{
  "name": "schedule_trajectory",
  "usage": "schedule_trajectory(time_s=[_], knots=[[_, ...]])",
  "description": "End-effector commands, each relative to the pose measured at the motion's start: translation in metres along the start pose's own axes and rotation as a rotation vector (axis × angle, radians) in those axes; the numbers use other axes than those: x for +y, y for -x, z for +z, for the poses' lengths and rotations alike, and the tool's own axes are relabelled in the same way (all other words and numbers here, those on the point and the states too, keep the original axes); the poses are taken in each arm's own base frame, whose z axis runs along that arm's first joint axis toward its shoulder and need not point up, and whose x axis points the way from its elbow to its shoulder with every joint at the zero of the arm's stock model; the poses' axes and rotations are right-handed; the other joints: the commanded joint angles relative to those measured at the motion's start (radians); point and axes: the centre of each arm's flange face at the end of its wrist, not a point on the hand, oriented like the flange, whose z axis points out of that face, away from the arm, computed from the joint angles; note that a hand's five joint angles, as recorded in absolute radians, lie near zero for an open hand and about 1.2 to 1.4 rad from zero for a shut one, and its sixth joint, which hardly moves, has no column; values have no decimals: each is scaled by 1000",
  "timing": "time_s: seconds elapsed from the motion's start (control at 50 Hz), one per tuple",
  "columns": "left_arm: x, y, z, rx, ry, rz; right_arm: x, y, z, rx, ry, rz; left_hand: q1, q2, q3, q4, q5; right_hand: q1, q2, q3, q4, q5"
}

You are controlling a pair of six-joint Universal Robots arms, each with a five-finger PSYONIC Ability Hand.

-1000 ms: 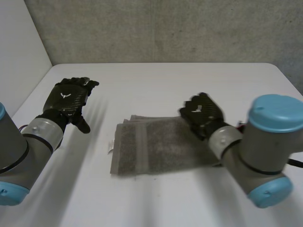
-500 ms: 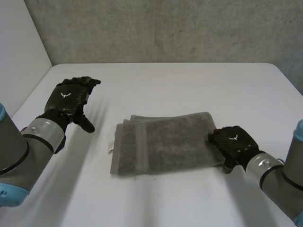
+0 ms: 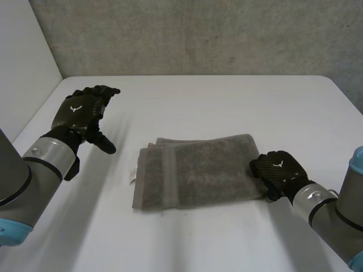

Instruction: Fold the towel.

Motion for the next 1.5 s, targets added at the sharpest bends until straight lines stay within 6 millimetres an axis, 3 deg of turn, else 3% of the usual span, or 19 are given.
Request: schedule_trajectory(time_s=[0.02,0.06,0.22,0.26,0.28,0.32,0.34,0.42,0.52,0.64,0.66,0.68,0.7,0.72,0.82,0.86,1.02,1.24,1.5], knots=[[0,0,0,-1,1,0,0,1,0,-3,-1,20,3,10,7,8,-31,401,399,401,398,403],[0,0,0,-1,0,0,-1,0,0,-3,-4,26,3,10,7,8,-31,615,613,615,612,618],[-4,0,1,-1,-12,-1,-39,-10,10,25,-107,-21,3,10,7,8,-31,633,632,634,631,636],[-12,0,1,-1,-38,1,-75,10,9,-35,-186,-68,3,10,7,8,-31,633,632,634,631,636],[-12,0,1,-1,-38,1,-75,10,9,-35,-187,-68,3,10,7,8,-31,633,632,634,631,636],[-20,0,0,-3,-62,2,-104,44,8,-133,-252,-116,3,10,7,8,-31,633,632,634,631,636],[-20,0,0,-3,-62,2,-104,45,8,-133,-252,-116,3,10,7,8,-31,633,632,634,631,636],[-24,-1,1,1,-78,4,-133,103,7,-289,-317,-183,3,10,7,8,-31,633,632,634,631,636],[-28,-11,0,26,-91,4,-132,162,11,-435,-321,-274,3,10,7,8,-31,633,632,634,631,636],[-29,-17,2,42,-98,5,-116,177,20,-460,-271,-301,3,10,7,8,-31,633,632,634,631,636],[-28,-20,3,50,-95,5,-115,177,19,-455,-263,-298,3,10,7,8,-31,460,459,461,457,463],[-26,-23,4,59,-90,6,-115,172,19,-435,-253,-288,3,10,7,8,-31,-190,-191,-189,-193,-187],[-26,-23,4,59,-90,6,-115,172,19,-435,-253,-287,3,10,7,8,-31,-196,-198,-196,-199,-193],[-24,-26,5,69,-83,5,-119,166,16,-406,-249,-274,3,10,7,8,-31,-588,-590,-588,-591,-585],[-15,-34,9,92,-58,4,-139,140,0,-330,-275,-148,3,10,7,8,-31,-588,-590,-588,-591,-585],[-8,-42,13,115,-40,0,-147,112,-3,-275,-294,-10,3,10,7,8,-31,-588,-590,-588,-591,-585],[21,-67,14,158,49,-59,-144,69,0,-204,-270,253,3,10,7,8,-31,-588,-590,-588,-591,-585],[81,-81,14,123,251,-74,-85,82,47,-220,-76,261,4,11,8,9,-31,-588,-590,-588,-591,-585],[89,-81,15,113,284,-66,-70,88,68,-225,-46,249,4,11,8,9,-31,-588,-590,-588,-591,-585]])
